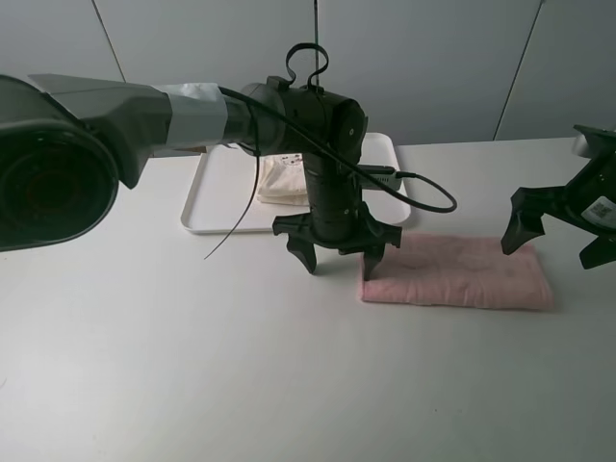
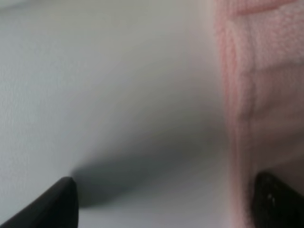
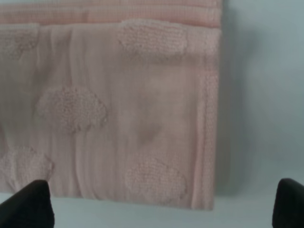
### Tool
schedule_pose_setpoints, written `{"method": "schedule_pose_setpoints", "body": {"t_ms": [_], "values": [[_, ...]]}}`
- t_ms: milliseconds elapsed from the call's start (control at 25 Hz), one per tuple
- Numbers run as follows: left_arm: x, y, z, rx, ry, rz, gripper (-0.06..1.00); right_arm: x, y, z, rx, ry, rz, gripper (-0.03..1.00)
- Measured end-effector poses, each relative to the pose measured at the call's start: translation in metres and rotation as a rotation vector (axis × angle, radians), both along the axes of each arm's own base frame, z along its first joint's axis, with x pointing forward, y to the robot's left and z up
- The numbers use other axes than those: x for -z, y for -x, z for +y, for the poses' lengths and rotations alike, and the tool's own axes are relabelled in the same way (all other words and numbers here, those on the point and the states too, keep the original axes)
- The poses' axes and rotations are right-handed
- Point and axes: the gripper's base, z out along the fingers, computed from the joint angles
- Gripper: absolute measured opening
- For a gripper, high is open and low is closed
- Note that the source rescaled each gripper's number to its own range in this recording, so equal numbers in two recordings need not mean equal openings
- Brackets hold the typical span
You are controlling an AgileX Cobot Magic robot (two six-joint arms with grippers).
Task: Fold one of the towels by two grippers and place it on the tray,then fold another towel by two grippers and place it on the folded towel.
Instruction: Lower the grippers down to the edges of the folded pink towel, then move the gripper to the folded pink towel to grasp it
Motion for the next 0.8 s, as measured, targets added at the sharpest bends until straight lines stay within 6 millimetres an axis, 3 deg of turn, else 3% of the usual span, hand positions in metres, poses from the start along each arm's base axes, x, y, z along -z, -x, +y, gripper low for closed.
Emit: {"method": "schedule_pose_setpoints", "body": {"t_ms": [520,800], "values": [[0.004,0.001,-0.001,-0.020,-0.004,0.019,0.96,0.036,-0.011,-0.003,-0.013,0.020,0.077,1.00],[0.004,0.001,-0.001,-0.012,-0.003,0.020,0.96,0.044,-0.019,-0.009,-0.032,0.078,0.049,0.98]]}}
